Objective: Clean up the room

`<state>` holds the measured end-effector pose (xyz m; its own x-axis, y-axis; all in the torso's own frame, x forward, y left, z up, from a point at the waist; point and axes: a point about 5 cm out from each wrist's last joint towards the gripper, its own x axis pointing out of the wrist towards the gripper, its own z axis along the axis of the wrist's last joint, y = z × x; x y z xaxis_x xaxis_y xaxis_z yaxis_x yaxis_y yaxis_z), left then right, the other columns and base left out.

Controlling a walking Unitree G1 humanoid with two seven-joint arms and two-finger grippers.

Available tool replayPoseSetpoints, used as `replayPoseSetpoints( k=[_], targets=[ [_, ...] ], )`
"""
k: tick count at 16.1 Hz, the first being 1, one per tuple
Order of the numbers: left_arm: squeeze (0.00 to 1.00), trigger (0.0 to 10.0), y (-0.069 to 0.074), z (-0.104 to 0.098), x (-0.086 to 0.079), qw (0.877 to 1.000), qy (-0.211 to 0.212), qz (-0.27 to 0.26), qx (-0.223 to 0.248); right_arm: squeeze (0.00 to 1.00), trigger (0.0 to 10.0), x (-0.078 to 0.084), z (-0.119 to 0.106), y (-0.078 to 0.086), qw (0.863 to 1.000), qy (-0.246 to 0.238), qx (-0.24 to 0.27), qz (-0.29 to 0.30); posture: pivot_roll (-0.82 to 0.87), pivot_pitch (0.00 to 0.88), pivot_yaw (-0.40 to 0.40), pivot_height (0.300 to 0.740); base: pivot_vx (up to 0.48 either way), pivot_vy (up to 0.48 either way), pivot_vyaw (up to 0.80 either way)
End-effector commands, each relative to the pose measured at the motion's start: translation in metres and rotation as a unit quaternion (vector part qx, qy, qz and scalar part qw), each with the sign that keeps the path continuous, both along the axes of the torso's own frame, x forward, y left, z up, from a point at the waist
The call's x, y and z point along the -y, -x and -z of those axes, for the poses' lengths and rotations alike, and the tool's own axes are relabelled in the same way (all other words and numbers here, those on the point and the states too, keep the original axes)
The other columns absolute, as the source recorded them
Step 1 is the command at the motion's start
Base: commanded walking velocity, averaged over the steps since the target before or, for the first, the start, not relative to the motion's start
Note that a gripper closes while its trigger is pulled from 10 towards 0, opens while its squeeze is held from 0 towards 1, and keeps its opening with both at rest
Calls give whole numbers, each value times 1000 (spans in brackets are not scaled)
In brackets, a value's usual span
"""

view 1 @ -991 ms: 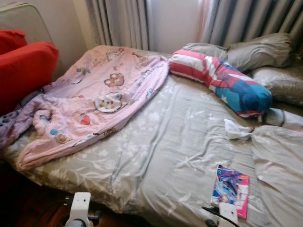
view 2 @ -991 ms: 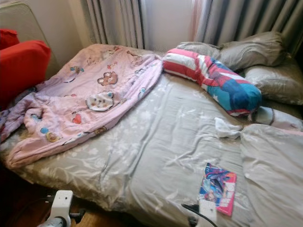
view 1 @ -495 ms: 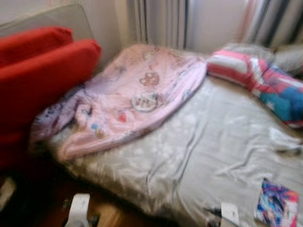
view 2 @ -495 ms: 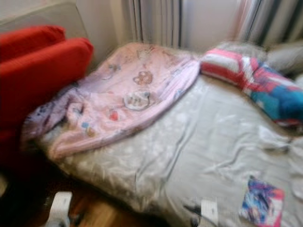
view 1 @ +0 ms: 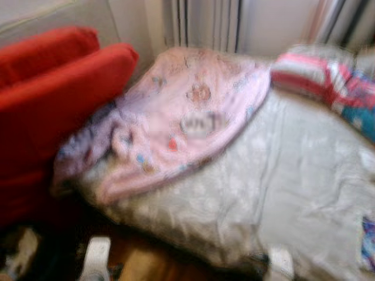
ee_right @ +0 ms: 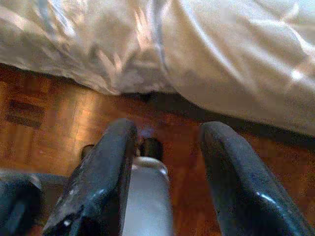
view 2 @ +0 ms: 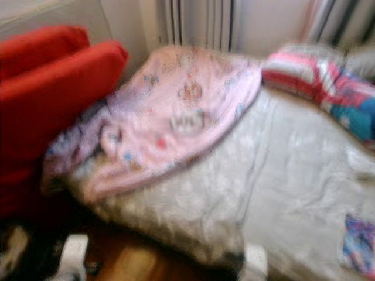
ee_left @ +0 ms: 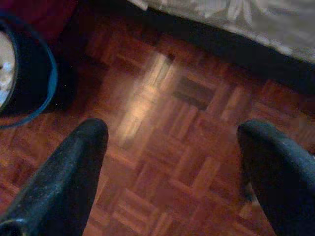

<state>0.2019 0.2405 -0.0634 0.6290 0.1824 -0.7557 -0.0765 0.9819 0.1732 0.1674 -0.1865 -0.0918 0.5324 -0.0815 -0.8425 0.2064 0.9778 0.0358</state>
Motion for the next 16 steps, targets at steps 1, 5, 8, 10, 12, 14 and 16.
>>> replayPoseSetpoints(
  k=[1, 5, 8, 10, 12, 14, 16],
  targets=[
    [0, 10000, 5, 1, -6, 1000, -6, -1, -12, 0, 10000, -5, -1, -4, 1000, -4, 3, -7, 162, 67, 17, 740, 0, 480, 0],
    [0, 10000, 6, 1, -7, 1000, -6, 0, -13, 0, 10000, -6, 0, -2, 1000, -4, 0, -7, 163, 58, 19, 740, 0, 480, 0],
    [0, 10000, 6, 1, -7, 1000, -7, 1, -13, 0, 10000, -6, 0, -2, 1000, -4, 1, -5, 167, 56, 20, 740, 0, 480, 0],
    [0, 10000, 5, 1, -7, 1000, -8, 1, -12, 0, 10000, -6, 0, -2, 1000, -4, 2, -3, 170, 59, 20, 740, 0, 480, 0],
    [0, 10000, 5, 1, -8, 1000, -8, -1, -11, 0, 10000, -6, -1, -3, 1000, -5, 3, -1, 168, 62, 21, 740, 0, 480, 0],
    [0, 10000, 5, 1, -8, 1000, -8, -1, -12, 0, 10000, -5, -1, -3, 1000, -4, 3, 1, 170, 64, 22, 740, 0, 480, 0],
    [0, 10000, 5, 1, -8, 1000, -7, -2, -11, 0, 10000, -4, -1, -2, 1000, -4, 2, 4, 172, 65, 22, 740, 0, 480, 0]
  ],
)
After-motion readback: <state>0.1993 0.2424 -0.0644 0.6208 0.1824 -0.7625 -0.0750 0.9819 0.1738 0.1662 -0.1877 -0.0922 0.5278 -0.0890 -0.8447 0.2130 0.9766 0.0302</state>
